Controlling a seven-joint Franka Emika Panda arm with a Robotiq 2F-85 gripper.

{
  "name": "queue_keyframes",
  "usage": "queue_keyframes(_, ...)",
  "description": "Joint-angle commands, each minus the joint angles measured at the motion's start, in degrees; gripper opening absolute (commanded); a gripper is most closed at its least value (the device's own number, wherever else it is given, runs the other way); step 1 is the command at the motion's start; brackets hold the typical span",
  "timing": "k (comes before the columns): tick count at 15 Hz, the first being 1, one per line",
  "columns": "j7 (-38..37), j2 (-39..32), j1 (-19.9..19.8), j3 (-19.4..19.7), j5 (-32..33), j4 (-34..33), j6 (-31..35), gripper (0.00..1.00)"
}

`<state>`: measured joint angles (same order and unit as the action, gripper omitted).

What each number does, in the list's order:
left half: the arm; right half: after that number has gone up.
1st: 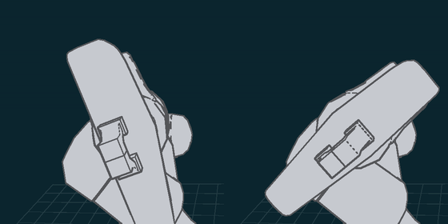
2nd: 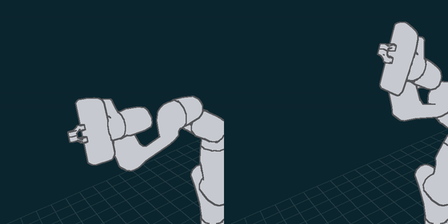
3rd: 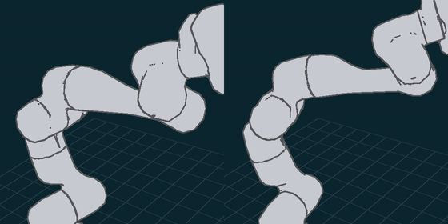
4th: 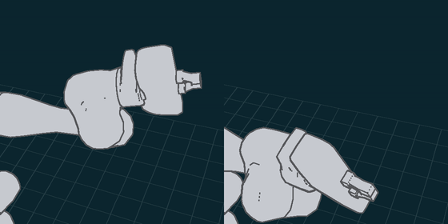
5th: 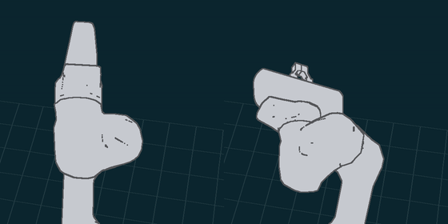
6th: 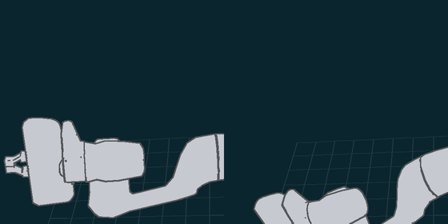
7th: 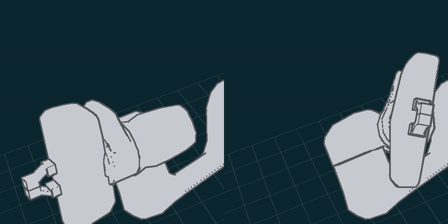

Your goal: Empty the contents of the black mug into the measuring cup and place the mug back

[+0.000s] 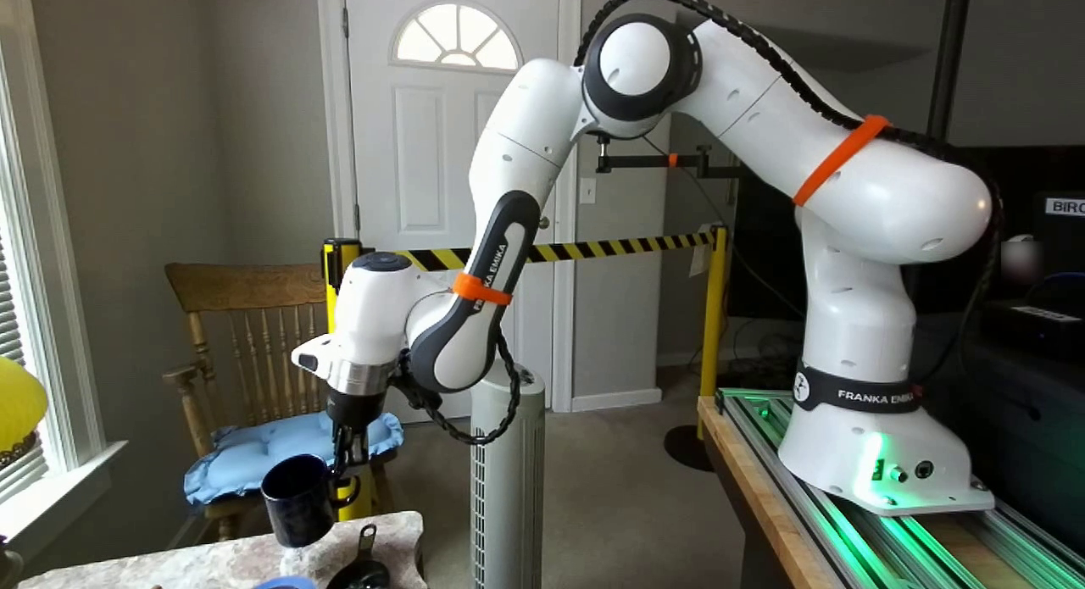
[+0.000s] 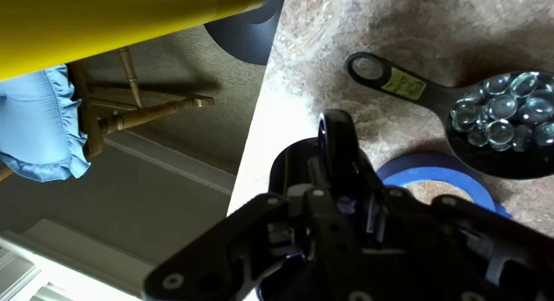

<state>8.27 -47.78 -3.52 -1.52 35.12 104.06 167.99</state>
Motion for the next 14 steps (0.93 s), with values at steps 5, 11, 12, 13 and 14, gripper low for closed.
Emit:
queue_keyframes(5, 10.5, -2.0, -1.6, -3.1, -11.2, -4.0, 1.1, 0.05)
queue_keyframes(11, 13.7, -5.4, -0.6, -3.3, -13.1, -8.6, -0.4, 0.05)
queue_keyframes(12, 14.1, -6.1, -0.4, -3.1, -13.0, -9.3, -0.5, 0.05)
queue_keyframes(13, 14.5, -7.1, -0.4, -3.1, -12.9, -10.4, -0.8, 0.05)
queue_keyframes(14, 14.8, -7.4, -0.4, -3.0, -12.9, -10.6, -0.7, 0.05)
